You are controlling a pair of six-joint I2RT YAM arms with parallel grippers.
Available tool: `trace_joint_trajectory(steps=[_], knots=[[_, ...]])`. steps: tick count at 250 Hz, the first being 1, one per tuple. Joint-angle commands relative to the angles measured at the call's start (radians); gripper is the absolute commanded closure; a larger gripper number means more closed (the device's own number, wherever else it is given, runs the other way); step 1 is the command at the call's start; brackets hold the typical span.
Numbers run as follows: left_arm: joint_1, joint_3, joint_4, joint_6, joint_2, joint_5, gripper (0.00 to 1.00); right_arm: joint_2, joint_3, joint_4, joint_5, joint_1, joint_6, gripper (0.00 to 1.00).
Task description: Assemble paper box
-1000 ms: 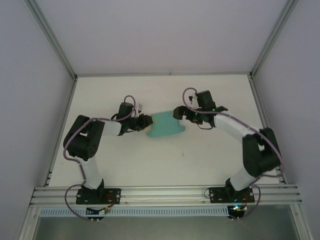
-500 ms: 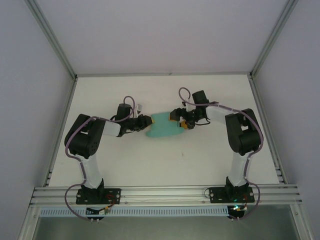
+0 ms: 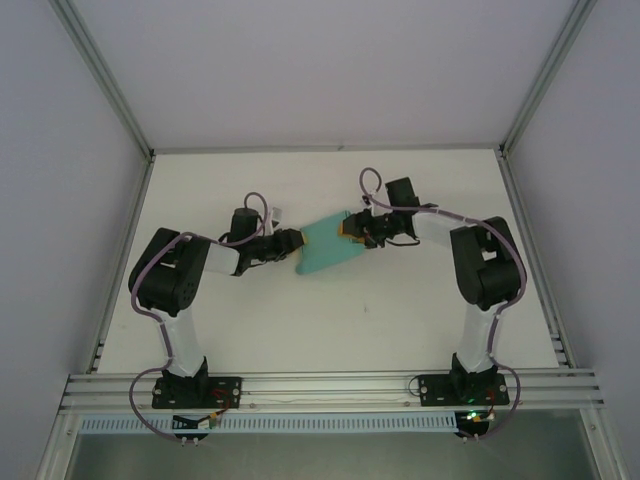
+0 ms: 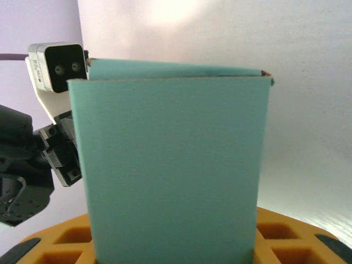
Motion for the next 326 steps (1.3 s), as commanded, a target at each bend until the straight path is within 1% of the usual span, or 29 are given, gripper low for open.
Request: trace_joint_trajectory(steps=[1, 7, 11, 18, 22, 37, 47, 62, 73, 98, 126, 135, 149, 172, 192, 205, 229, 268, 305, 326], knots=[[0.003, 0.012, 0.050, -0.023, -0.032, 0.039, 0.47, -0.084, 0.000, 0.090, -0.077, 0.001, 0.032, 0.58], [0.001, 0.015, 0.063, -0.026, -0.045, 0.040, 0.36, -0.094, 0.000, 0.083, -0.068, 0.001, 0.029, 0.58], [0.002, 0.018, 0.074, -0.028, -0.056, 0.042, 0.27, -0.100, 0.000, 0.075, -0.059, 0.001, 0.028, 0.58], [0.001, 0.022, 0.088, -0.027, -0.073, 0.044, 0.03, -0.112, 0.000, 0.060, -0.041, 0.001, 0.025, 0.58], [0.002, 0.022, 0.095, -0.025, -0.084, 0.044, 0.00, -0.118, 0.000, 0.050, -0.031, 0.001, 0.023, 0.58], [0.001, 0.028, 0.100, -0.009, -0.135, 0.030, 0.00, -0.148, 0.002, 0.007, 0.014, 0.001, 0.017, 0.59], [0.001, 0.036, 0.068, 0.023, -0.172, 0.013, 0.00, -0.167, 0.004, -0.027, 0.050, -0.001, 0.020, 0.59], [-0.006, 0.060, -0.031, 0.102, -0.234, -0.029, 0.00, -0.195, 0.013, -0.086, 0.101, 0.000, 0.026, 0.59], [-0.019, 0.082, -0.132, 0.185, -0.286, -0.077, 0.00, -0.214, 0.018, -0.129, 0.135, -0.002, 0.038, 0.58], [-0.090, 0.105, -0.306, 0.406, -0.418, -0.264, 0.00, -0.255, 0.031, -0.214, 0.192, -0.012, 0.067, 0.58], [-0.214, 0.091, -0.380, 0.679, -0.537, -0.492, 0.00, -0.292, 0.050, -0.302, 0.223, -0.048, 0.126, 0.55], [-0.258, 0.086, -0.391, 0.765, -0.557, -0.553, 0.00, -0.302, 0.057, -0.331, 0.219, -0.067, 0.149, 0.55], [-0.325, 0.078, -0.392, 0.890, -0.575, -0.620, 0.00, -0.309, 0.070, -0.390, 0.199, -0.105, 0.194, 0.55], [-0.428, 0.073, -0.387, 1.096, -0.567, -0.701, 0.00, -0.303, 0.097, -0.496, 0.094, -0.182, 0.276, 0.58], [-0.497, 0.087, -0.373, 1.226, -0.528, -0.776, 0.00, -0.297, 0.117, -0.574, 0.007, -0.218, 0.309, 0.58], [-0.524, 0.102, -0.373, 1.295, -0.495, -0.819, 0.00, -0.298, 0.134, -0.632, -0.007, -0.226, 0.296, 0.58], [-0.542, 0.134, -0.344, 1.365, -0.431, -0.878, 0.00, -0.307, 0.153, -0.711, 0.016, -0.231, 0.296, 0.57], [-0.549, 0.154, -0.319, 1.417, -0.371, -0.854, 0.00, -0.318, 0.147, -0.750, 0.020, -0.240, 0.319, 0.57], [-0.550, 0.148, -0.257, 1.434, -0.342, -0.862, 0.00, -0.299, 0.156, -0.765, -0.026, -0.238, 0.318, 0.56], [-0.550, 0.155, -0.249, 1.439, -0.321, -0.853, 0.00, -0.284, 0.161, -0.776, -0.043, -0.239, 0.316, 0.57]])
